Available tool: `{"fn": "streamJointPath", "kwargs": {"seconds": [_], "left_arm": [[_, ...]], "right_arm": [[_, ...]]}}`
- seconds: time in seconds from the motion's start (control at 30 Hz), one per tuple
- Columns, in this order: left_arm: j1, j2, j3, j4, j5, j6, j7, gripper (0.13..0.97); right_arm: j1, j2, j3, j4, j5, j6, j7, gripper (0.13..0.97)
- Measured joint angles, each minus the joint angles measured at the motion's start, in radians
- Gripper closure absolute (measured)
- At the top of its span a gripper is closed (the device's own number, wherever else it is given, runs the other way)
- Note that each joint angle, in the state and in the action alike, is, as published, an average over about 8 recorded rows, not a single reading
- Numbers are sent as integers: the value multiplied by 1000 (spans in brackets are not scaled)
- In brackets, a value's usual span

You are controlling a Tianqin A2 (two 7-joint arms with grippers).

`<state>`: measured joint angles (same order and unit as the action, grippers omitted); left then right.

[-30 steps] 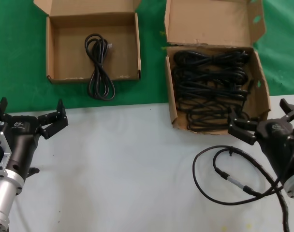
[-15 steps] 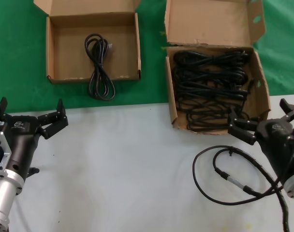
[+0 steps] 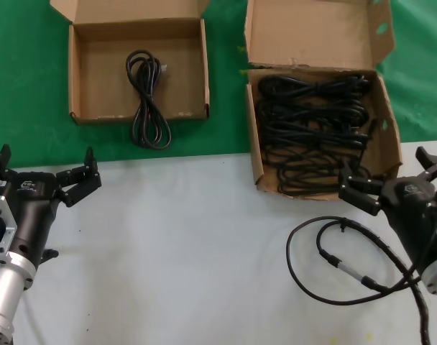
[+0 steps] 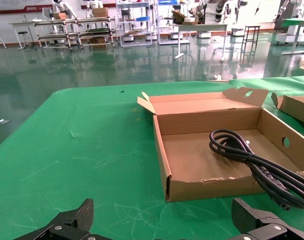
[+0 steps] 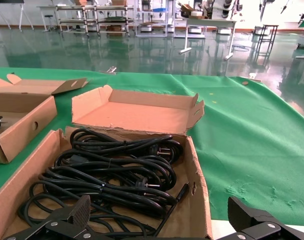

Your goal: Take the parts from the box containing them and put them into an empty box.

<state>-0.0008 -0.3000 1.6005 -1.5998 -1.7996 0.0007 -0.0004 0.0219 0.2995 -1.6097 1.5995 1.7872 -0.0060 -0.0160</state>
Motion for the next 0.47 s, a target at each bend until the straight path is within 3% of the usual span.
{"fn": "streamJointPath", "kwargs": {"seconds": [0.47], "left_arm": [[0,0,0,0,0,0,0,132]], "right_arm": [[0,0,0,0,0,0,0,129]]}}
